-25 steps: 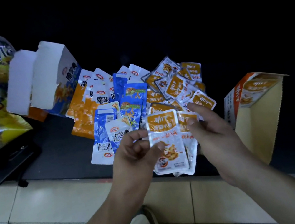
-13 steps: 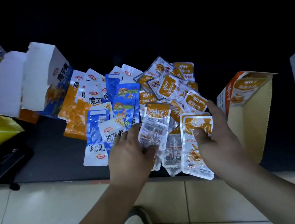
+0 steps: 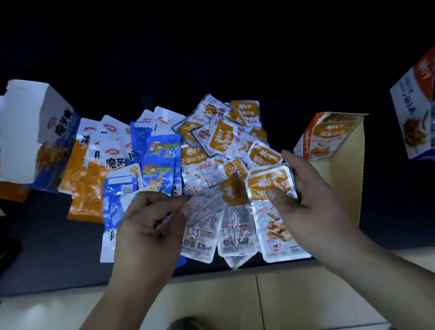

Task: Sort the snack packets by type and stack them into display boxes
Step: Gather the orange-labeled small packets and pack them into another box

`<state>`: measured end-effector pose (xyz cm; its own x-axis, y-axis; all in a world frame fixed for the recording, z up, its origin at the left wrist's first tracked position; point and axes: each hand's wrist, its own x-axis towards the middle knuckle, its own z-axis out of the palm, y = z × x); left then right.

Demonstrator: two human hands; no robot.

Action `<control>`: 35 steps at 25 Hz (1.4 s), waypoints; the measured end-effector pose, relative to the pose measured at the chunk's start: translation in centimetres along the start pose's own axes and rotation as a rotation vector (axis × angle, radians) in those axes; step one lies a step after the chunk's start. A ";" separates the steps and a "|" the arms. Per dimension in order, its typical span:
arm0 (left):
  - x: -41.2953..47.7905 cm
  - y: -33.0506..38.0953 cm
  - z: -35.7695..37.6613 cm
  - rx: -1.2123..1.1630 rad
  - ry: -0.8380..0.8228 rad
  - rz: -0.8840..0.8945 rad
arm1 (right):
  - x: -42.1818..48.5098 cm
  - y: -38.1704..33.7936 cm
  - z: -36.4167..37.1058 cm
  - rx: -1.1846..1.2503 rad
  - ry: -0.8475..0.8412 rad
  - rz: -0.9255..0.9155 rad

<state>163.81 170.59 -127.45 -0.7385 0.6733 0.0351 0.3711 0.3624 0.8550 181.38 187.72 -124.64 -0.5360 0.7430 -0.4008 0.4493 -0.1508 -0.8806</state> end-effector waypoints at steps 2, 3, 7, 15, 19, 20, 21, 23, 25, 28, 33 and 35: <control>0.2 1.1 -0.8 0.069 -0.006 0.152 | 0.2 -0.1 -0.1 -0.007 0.035 0.018; 0.3 1.4 -1.3 0.068 -0.043 0.210 | 0.3 0.0 -0.2 -0.005 0.049 0.026; -1.2 3.9 -2.0 0.038 -0.072 0.322 | 0.8 -0.7 -0.3 0.057 0.062 0.029; -1.7 3.0 2.1 -0.572 -0.263 -0.409 | 0.6 -1.2 0.3 0.142 -0.003 0.017; -3.2 5.8 2.3 -0.541 -0.060 -0.340 | 0.1 -1.5 0.8 0.092 0.004 -0.018; -2.8 5.5 3.0 -0.556 -0.041 -0.343 | -0.3 -1.6 1.0 0.076 0.000 -0.031; -3.2 5.7 3.7 -0.540 -0.057 -0.326 | -0.7 -1.7 1.2 0.075 0.001 -0.034; -3.4 6.7 5.3 -0.427 -0.077 -0.232 | -1.7 -1.7 1.5 0.076 -0.002 -0.037; -3.7 7.3 5.8 -0.295 -0.127 -0.064 | -2.2 -1.5 1.3 0.030 -0.031 -0.063; -1.5 3.4 4.2 0.128 -0.083 0.113 | -2.0 -1.1 -0.1 -0.006 -0.001 -0.047; 2.4 -0.3 3.2 0.799 -0.247 0.217 | -1.9 -2.1 -1.1 -0.025 -0.036 -0.009; 2.8 0.0 2.6 0.640 -0.175 0.263 | -1.9 -2.4 -1.0 -0.021 -0.052 -0.010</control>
<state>163.23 174.11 -128.70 -0.4984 0.8642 0.0690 0.8216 0.4454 0.3558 182.04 187.38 -121.48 -0.5769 0.7092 -0.4052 0.4582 -0.1297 -0.8794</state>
